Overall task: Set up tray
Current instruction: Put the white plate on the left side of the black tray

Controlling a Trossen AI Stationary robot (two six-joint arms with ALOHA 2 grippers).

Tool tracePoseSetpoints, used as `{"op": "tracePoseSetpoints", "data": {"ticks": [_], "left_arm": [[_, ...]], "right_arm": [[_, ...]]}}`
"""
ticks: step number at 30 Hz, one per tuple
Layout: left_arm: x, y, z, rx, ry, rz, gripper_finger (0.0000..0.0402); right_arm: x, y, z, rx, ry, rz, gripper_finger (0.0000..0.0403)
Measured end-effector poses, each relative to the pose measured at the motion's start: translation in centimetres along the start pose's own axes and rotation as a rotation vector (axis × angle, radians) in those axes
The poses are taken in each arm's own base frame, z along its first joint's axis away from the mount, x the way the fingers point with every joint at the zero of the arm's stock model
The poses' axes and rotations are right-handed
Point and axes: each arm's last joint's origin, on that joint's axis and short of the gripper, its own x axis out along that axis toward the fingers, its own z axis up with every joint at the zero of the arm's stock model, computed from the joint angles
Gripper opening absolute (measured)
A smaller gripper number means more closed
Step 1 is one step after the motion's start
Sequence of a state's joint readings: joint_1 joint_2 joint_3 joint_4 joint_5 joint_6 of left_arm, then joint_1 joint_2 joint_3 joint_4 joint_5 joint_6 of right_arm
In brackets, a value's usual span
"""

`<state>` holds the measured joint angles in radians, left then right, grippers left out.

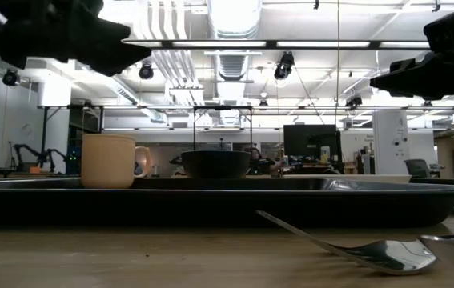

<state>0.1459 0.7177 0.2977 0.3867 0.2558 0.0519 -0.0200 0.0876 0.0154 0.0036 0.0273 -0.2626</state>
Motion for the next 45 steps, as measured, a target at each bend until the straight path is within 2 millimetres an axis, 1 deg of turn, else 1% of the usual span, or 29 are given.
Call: {"op": "tracePoseSetpoints", "data": {"ticks": [3,6,10,11,14,16,19,23,30,36,40,45], "left_arm": [[0.0,-0.5,-1.0,0.018,0.006,0.004,0.0279],[0.0,-1.1,-1.4,0.019,0.013,0.007,0.0279],[0.0,-2.3,-2.1,0.065,0.031,-0.064,0.0279],[-0.1,-2.4,-2.2,0.08,0.027,-0.059,0.0279],[-0.4,-2.5,-1.7,0.088,-0.011,-0.012,0.0279],[-0.7,-2.5,-1.7,0.082,-0.024,-0.011,0.0279],[-1.2,-2.6,-2.3,0.075,-0.028,-0.013,0.0279],[-2.0,-2.7,-3.3,0.072,-0.045,-0.01,0.0279],[-3.9,-2.9,-3.6,0.083,-0.173,0.001,0.0279],[-4.9,-3.0,-3.9,0.064,-0.251,0.004,0.028],[-5.2,-3.0,-4.2,0.056,-0.209,0.0,0.028],[-5.5,-3.1,-4.4,0.057,-0.207,0.0,0.0279]], "right_arm": [[0.0,0.0,0.0,0.0,0.0,0.0,0.0068],[0.0,0.0,0.1,0.001,-0.01,-0.003,0.0068],[0.0,0.0,0.1,0.001,-0.01,-0.003,0.0068],[0.0,0.0,0.1,0.001,-0.012,-0.003,0.0068],[0.0,0.0,0.1,0.004,-0.011,-0.001,0.0068],[0.0,0.0,0.1,0.043,-0.008,0.0,0.0068],[0.0,0.0,0.0,0.114,-0.001,0.001,0.0068],[0.1,0.1,-0.2,0.153,0.022,0.006,0.0068],[0.3,0.1,-0.4,0.157,0.052,0.011,0.0068],[0.5,0.2,-0.7,0.152,0.081,0.016,0.0068],[0.5,0.2,-0.7,0.146,0.09,0.018,0.0068],[0.5,0.2,-0.7,0.125,0.089,0.018,0.0068]]}}
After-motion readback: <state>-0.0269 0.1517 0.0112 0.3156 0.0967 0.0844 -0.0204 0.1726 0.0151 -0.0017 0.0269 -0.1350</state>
